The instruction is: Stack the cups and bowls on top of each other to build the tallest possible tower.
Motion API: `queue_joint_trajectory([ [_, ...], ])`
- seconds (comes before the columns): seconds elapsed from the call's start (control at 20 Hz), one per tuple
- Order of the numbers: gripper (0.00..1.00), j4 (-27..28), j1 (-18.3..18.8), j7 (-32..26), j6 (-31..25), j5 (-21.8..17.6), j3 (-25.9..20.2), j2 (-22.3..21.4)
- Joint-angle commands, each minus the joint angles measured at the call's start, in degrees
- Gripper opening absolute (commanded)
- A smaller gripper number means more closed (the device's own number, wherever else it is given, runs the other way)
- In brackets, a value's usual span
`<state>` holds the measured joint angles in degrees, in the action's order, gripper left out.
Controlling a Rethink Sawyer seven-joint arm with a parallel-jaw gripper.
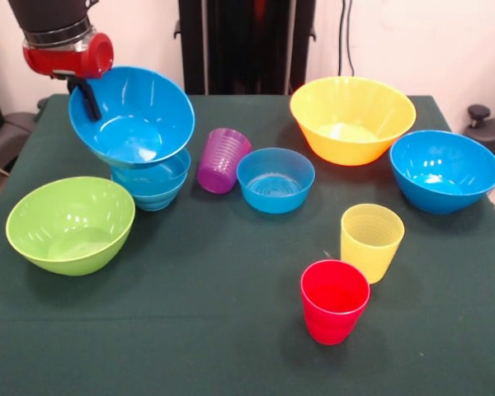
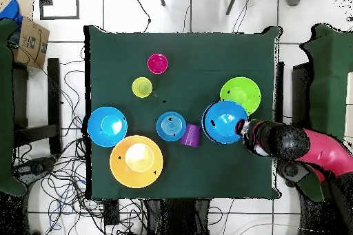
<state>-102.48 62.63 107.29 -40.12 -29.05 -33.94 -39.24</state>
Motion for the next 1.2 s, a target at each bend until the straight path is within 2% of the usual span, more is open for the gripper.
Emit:
queue_joint_trajectory([
  [0.05,0.0,-1.0,-2.8,-3.4,5.0,-4.4,0.2,3.8],
  [0.85,0.0,-2.1,-3.6,-2.6,7.9,-5.1,1.6,4.6],
  [1.2,0.0,-4.4,-4.3,-0.8,9.5,-4.6,2.1,4.4],
])
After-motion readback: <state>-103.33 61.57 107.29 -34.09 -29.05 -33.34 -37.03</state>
